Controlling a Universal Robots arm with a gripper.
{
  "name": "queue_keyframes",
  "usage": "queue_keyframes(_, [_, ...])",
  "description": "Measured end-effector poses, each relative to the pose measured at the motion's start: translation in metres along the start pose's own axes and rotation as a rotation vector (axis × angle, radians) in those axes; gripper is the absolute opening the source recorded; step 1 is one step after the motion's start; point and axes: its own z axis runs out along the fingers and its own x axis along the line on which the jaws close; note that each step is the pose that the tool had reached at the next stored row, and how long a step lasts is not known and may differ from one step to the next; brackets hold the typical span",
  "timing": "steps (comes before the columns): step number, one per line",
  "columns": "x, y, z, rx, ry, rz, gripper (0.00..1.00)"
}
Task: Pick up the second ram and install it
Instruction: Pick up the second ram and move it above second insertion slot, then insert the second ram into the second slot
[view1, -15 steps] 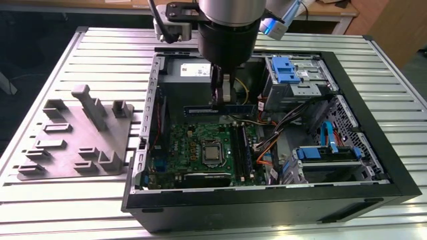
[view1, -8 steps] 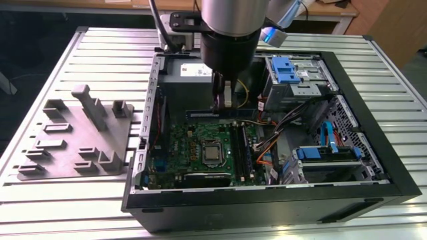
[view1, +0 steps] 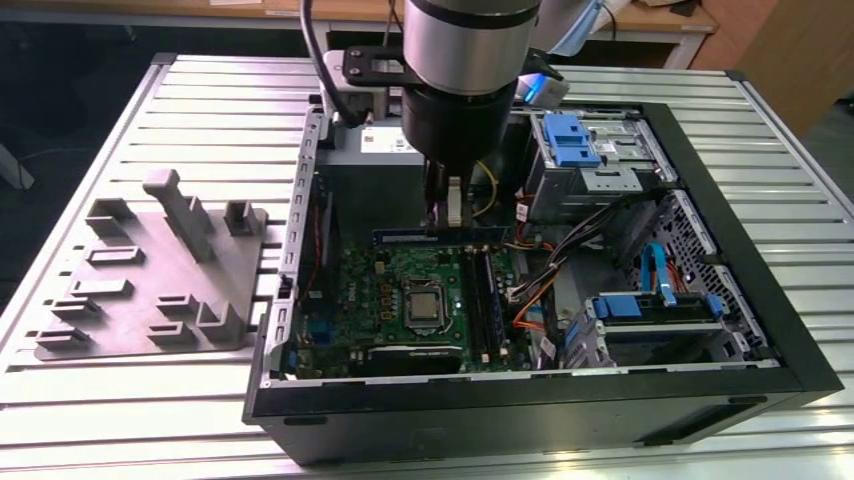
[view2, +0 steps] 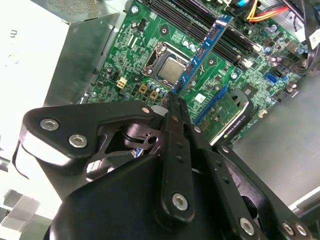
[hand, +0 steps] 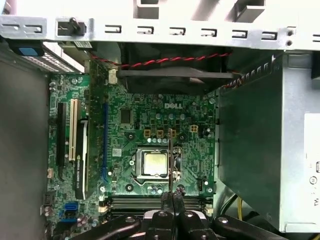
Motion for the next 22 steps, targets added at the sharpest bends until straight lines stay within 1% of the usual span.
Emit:
queue_keyframes(16, [0.0001, -0.0001, 0.0005, 0.0, -0.0005, 0.001, 0.11])
queue_keyframes(18, [0.0001, -0.0002, 0.0006, 0.0008, -0.001, 0.023, 0.11])
queue_keyframes(22, [0.0001, -0.0002, 0.0011, 0.0035, -0.0023, 0.096, 0.11])
